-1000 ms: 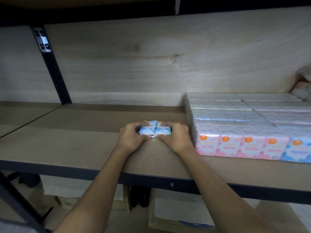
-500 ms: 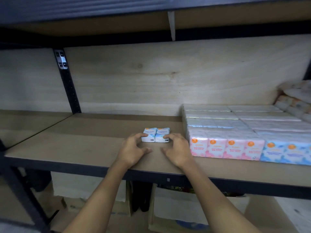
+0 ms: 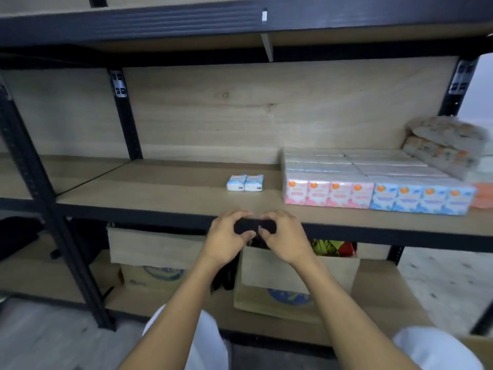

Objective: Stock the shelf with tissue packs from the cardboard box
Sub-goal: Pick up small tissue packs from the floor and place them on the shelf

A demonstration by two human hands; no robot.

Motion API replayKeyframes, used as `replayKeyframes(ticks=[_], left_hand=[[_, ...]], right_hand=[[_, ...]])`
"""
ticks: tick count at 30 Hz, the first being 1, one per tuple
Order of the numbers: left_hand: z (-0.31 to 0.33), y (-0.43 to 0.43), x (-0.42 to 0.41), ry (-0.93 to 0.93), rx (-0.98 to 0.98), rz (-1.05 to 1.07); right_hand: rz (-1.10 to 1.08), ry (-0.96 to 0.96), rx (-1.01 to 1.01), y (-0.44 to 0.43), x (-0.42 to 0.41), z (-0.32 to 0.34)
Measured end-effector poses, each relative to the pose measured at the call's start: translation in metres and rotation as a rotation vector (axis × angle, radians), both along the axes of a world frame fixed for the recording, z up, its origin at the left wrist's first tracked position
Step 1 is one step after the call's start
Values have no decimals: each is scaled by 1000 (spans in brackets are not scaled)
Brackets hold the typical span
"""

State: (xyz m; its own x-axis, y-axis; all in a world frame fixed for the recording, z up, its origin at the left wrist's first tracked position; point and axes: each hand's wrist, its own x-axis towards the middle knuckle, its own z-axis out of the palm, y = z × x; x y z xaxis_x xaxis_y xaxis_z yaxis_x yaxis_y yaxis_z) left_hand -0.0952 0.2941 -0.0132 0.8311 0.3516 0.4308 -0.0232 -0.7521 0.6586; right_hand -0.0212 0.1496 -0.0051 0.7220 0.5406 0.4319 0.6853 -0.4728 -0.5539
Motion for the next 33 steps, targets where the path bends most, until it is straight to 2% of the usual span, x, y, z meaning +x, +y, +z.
replayKeyframes(ticks=[3,6,16,19,22,28,33], left_hand=[[-26,-17,-15,7,-11,-36],[-60,-30,-24,133,-3,-92],[-204,-54,-30,575,-94,-129],[-247,-57,-28,694,-70,-208],[-278,-61,-20,791,-144,-246],[-335,-68,-12,908,-300,-223],[-378,-74,-5,965,-335,-175]], right_hand=[[-25,-37,-22,-16,-17,-24],[-17,5,-108,-30,-26,-59],[-36,382,-361,-67,-31,-195],[-51,495,-415,-71,-33,-238],[-70,602,-493,-74,-33,-280],[-84,750,-518,-80,-26,-349],[-93,868,-561,-90,-15,-430]])
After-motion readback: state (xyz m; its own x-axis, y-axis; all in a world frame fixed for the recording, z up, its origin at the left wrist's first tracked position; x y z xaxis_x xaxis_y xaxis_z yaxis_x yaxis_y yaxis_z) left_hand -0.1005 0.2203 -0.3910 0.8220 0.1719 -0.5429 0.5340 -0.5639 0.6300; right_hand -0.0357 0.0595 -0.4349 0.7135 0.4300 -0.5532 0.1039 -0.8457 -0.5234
